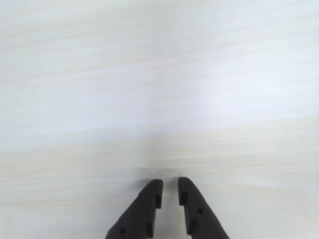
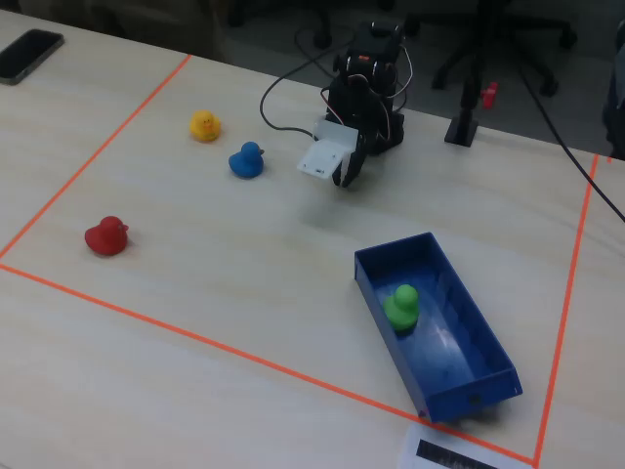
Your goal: Grasp green duck and put it into box.
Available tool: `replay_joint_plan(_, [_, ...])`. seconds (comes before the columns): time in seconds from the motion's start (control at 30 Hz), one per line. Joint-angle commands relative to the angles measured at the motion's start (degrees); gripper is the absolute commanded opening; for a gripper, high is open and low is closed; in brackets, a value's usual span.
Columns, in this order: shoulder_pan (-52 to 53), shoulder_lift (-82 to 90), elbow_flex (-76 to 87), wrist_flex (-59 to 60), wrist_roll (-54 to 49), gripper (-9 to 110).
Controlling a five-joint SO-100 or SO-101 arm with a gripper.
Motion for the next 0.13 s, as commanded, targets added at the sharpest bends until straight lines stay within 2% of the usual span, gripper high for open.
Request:
replay_joint_plan(0.0, [0.44,-0.79,-0.18,0.97,0.53,1])
replay_joint_plan(0.1, [0.44,-0.79,-0.18,0.97,0.53,1])
